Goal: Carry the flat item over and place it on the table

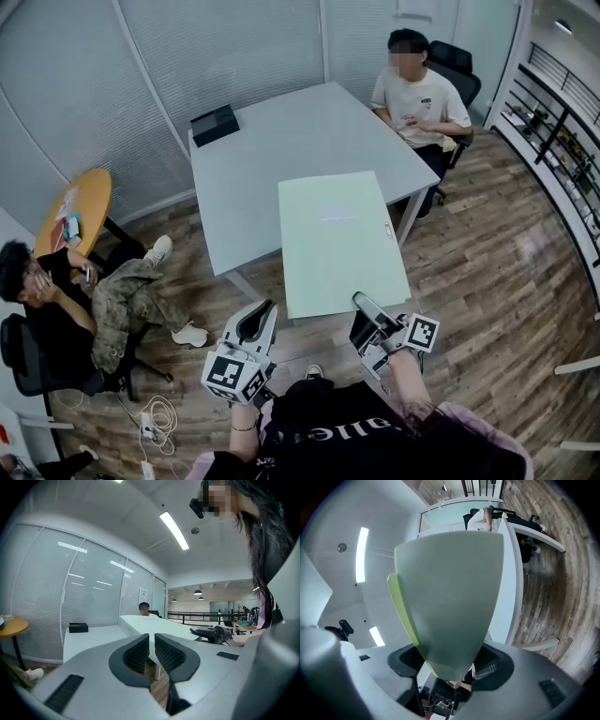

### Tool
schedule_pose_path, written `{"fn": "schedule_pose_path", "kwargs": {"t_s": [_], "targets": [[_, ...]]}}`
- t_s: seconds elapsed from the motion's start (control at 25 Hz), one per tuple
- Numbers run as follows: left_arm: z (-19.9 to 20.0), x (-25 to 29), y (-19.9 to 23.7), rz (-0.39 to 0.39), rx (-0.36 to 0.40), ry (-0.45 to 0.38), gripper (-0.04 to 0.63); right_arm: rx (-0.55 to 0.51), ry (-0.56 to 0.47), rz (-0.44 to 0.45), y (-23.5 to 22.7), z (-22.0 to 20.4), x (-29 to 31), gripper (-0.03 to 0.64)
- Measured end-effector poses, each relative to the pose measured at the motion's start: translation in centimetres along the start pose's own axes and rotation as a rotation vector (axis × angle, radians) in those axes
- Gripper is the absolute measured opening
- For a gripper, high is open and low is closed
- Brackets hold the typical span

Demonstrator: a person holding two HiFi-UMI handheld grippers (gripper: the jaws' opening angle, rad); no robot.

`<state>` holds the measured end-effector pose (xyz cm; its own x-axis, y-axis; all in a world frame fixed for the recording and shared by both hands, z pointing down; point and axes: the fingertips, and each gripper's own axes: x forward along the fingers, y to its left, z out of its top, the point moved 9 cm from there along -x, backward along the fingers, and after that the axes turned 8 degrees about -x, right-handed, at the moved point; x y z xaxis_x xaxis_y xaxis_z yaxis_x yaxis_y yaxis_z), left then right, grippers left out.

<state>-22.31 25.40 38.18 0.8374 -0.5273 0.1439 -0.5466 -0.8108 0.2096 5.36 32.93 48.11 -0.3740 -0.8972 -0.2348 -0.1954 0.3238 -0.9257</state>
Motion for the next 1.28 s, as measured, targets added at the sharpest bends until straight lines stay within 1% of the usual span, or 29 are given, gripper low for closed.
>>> {"fn": "schedule_pose_path", "kwargs": {"t_s": [0.24,0.56,0.72,1.04,1.28], "targets": [[0.5,0.9,3.4,-0.008,-0.007,-0.004,0.055,-0.007,-0.007,-0.016,-0.9,0.2,3.0,0.295],[0.5,1.4,7.4,-0.026,-0.008,0.027,0.055,-0.007,-0.022,-0.04,-1.9,-0.6,6.3,0.295],[0.4,1.3,9.0,-0.02,-0.029,0.019,0.055,-0.023,-0.022,-0.055,-2.0,-0.8,7.2,0.295],[-0.2,2.4,9.8,-0.033,-0.062,0.026,0.055,-0.023,-0.003,-0.083,-2.5,-0.5,7.6,0.295],[-0.4,4.7,10.2,-0.002,-0.073,0.029,0.055,-0.001,0.021,-0.088,-4.0,1.1,8.2,0.295]]}}
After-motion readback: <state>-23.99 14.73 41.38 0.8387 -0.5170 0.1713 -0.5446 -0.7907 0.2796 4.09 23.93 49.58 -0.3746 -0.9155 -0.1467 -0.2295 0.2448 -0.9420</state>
